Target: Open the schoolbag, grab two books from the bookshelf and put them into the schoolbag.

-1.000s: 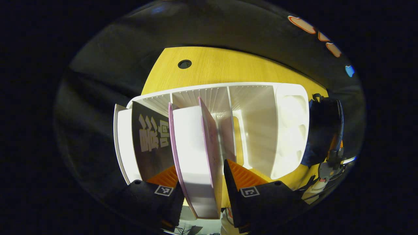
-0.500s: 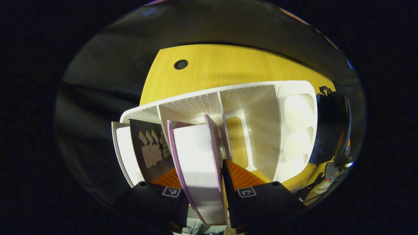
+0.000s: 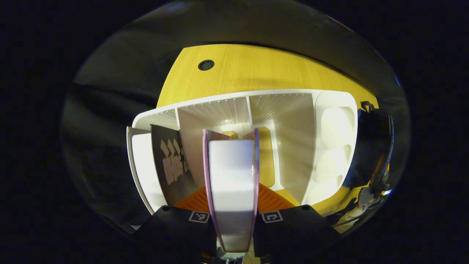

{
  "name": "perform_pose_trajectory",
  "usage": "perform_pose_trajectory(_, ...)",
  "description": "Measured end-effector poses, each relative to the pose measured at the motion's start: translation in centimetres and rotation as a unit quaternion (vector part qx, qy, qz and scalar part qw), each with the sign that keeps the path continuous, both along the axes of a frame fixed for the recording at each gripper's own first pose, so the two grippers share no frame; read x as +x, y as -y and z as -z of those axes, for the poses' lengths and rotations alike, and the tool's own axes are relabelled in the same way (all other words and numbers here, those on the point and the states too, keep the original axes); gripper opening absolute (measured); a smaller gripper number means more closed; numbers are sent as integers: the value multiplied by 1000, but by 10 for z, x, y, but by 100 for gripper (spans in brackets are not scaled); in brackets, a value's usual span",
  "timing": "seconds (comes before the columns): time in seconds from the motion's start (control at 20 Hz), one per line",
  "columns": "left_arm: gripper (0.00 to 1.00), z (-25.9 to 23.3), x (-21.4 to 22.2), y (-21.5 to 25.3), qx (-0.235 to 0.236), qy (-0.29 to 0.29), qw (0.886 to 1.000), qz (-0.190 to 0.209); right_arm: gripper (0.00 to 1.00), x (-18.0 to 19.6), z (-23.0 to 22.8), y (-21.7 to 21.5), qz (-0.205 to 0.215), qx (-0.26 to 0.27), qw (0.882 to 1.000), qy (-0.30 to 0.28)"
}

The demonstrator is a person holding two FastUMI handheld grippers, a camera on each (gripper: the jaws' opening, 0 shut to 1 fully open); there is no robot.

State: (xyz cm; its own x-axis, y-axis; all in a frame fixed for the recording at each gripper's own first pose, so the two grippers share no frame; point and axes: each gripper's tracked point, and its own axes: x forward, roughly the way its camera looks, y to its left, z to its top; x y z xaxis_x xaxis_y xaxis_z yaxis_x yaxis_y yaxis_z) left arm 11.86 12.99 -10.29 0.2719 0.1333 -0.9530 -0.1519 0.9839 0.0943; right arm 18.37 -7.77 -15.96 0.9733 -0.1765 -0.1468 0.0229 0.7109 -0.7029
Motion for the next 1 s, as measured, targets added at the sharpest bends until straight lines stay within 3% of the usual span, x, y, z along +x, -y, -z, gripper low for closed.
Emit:
perform_pose_trajectory(0.3, 38, -30, -23, 1, -2, 16, 1000, -23, 6, -2, -1, 1, -2, -2, 1000, 0)
perform_pose_trajectory(0.4, 34, -45, -34, 1, -14, 26, 999, -42, 6, -4, -3, 2, -2, -3, 1000, 1)
perform_pose_trajectory(0.7, 36, -86, -66, 10, -66, 53, 990, -112, 6, -6, -4, 5, 3, 9, 1000, 2)
perform_pose_trajectory(1.0, 36, -125, -92, 23, -74, 99, 986, -112, 6, -9, -5, 8, 0, 19, 1000, 4)
